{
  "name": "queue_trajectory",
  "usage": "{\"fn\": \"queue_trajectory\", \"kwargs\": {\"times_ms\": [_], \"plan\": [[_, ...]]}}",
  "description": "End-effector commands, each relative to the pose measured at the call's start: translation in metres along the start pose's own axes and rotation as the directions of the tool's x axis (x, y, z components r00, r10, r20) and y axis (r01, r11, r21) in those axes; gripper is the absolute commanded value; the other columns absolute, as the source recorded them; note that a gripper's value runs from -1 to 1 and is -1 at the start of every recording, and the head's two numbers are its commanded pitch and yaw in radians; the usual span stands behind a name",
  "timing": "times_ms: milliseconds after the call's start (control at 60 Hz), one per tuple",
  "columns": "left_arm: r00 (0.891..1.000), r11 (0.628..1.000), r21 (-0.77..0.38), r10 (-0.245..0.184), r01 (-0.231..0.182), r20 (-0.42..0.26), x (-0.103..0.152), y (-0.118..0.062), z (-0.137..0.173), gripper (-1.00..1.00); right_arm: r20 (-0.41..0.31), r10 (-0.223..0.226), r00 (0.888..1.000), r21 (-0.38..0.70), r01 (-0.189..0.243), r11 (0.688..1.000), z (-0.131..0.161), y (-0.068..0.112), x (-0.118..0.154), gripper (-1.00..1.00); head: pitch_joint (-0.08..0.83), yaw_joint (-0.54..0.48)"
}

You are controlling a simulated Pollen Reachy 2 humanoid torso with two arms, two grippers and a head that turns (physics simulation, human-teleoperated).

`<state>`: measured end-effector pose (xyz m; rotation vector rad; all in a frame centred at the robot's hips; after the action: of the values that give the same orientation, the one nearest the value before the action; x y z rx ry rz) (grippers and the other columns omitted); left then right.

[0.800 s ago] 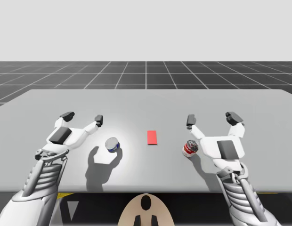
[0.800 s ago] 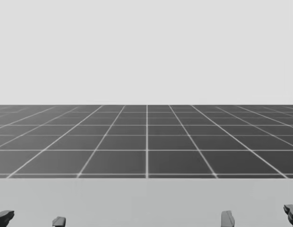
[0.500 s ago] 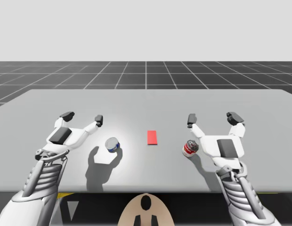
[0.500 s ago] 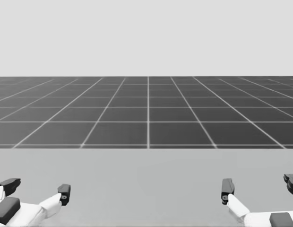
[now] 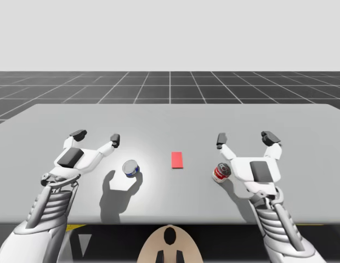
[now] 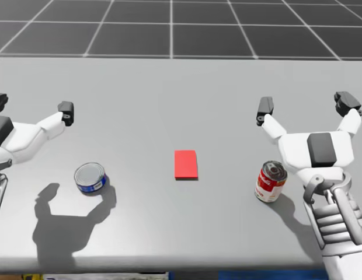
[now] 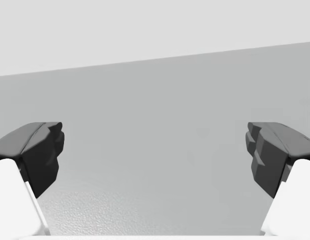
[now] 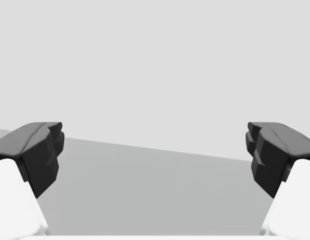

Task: Look at the card. If it is red, pick the object on the left. If it is green, pick the object on the right.

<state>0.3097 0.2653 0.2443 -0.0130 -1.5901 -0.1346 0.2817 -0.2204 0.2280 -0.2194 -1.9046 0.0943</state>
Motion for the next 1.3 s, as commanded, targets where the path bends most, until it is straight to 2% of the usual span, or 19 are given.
{"fn": "queue_trajectory", "kwargs": {"times_ms": [17,167,533,883,1083,1133,1183,1233,1300], "plan": [[1.0,1.0,-0.002,-0.002,0.002,0.001,0.001,0.0,0.0,-1.0,-0.015,-0.011,1.0,-0.002,0.011,1.0,0.001,0.004,-0.003,-1.0,0.665,-0.05],[1.0,1.0,-0.003,0.0,0.0,0.005,0.002,0.0,0.001,-1.0,-0.014,-0.013,1.0,-0.002,0.013,1.0,0.001,0.004,-0.003,-1.0,0.727,-0.06],[1.0,1.0,-0.005,-0.002,0.002,0.005,0.003,-0.001,0.002,-1.0,-0.01,-0.013,1.0,0.003,0.013,1.0,0.001,0.005,-0.002,-1.0,0.702,-0.04],[1.0,1.0,-0.005,-0.008,0.008,-0.009,0.0,-0.001,0.0,-1.0,-0.005,-0.012,1.0,0.016,0.012,1.0,0.003,0.007,0.0,-1.0,0.721,0.23],[1.0,1.0,-0.025,-0.018,0.017,-0.017,-0.001,-0.003,-0.001,-1.0,-0.006,-0.014,1.0,0.023,0.014,1.0,0.004,0.01,0.0,-1.0,0.727,0.28],[0.999,0.999,-0.038,-0.004,0.003,-0.034,0.0,-0.005,0.0,-1.0,-0.005,-0.014,1.0,0.024,0.014,1.0,0.004,0.01,0.0,-1.0,0.726,0.28],[0.998,0.996,-0.076,0.032,-0.036,-0.055,0.006,-0.01,0.004,-1.0,-0.004,-0.014,1.0,0.024,0.014,1.0,0.005,0.01,0.0,-1.0,0.727,0.26],[0.998,0.994,-0.098,0.034,-0.038,-0.043,0.013,-0.015,0.009,-1.0,-0.003,-0.013,1.0,0.023,0.013,1.0,0.005,0.011,-0.001,-1.0,0.727,0.25],[0.997,0.986,-0.147,0.066,-0.072,-0.046,0.025,-0.021,0.021,-1.0,-0.008,-0.013,1.0,0.023,0.013,1.0,0.005,0.011,-0.003,-1.0,0.723,0.24]]}}
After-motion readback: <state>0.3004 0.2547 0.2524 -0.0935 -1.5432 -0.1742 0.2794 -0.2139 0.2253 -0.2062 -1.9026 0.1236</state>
